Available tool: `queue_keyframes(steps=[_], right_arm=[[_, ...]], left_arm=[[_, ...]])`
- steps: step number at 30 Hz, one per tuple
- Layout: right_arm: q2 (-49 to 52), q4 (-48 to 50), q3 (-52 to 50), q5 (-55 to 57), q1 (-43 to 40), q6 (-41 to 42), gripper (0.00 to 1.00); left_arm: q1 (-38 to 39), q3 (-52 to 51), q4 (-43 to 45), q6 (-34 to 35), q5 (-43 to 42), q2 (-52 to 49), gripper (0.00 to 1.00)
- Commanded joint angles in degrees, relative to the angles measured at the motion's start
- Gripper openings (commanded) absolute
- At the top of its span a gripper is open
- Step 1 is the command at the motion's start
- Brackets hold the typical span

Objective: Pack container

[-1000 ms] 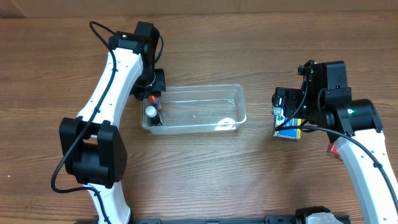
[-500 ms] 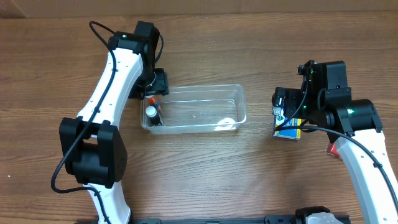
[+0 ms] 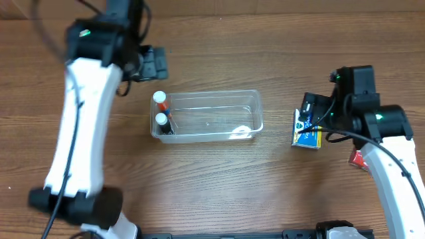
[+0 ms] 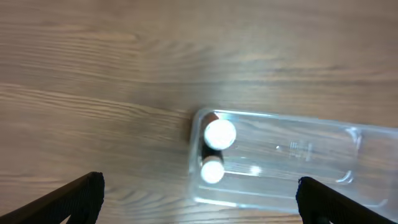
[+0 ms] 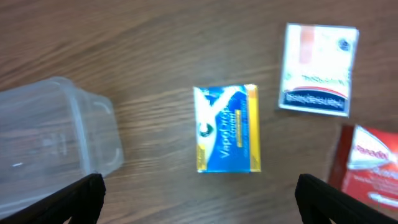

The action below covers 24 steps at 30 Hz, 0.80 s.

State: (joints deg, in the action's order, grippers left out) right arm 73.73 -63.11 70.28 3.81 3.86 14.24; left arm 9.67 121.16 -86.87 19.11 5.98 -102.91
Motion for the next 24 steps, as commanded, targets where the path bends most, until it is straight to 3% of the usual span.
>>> queue_keyframes(steps=[1, 6, 12, 24], right_arm=[[5.88, -0.7, 1.9, -0.63, -4.33, 0.76, 1.0], [18.71, -0.46, 1.9, -1.77, -5.7, -0.98, 1.0], [31.54, 1.07, 1.75, -2.19, -5.7, -0.96, 1.0], [33.77, 2.82, 1.68, -6.49, -5.7, -4.24, 1.0]], left_arm=[[-5.22, 1.25, -1.2, 0.37, 1.7, 6.73, 1.0], [-11.82, 0.37, -1.6, 0.37, 1.46, 7.34, 1.0], [-13.14, 0.07, -1.16, 0.37, 1.49, 6.93, 1.0], [-13.14, 0.07, -0.85, 0.37, 1.49, 6.93, 1.0]])
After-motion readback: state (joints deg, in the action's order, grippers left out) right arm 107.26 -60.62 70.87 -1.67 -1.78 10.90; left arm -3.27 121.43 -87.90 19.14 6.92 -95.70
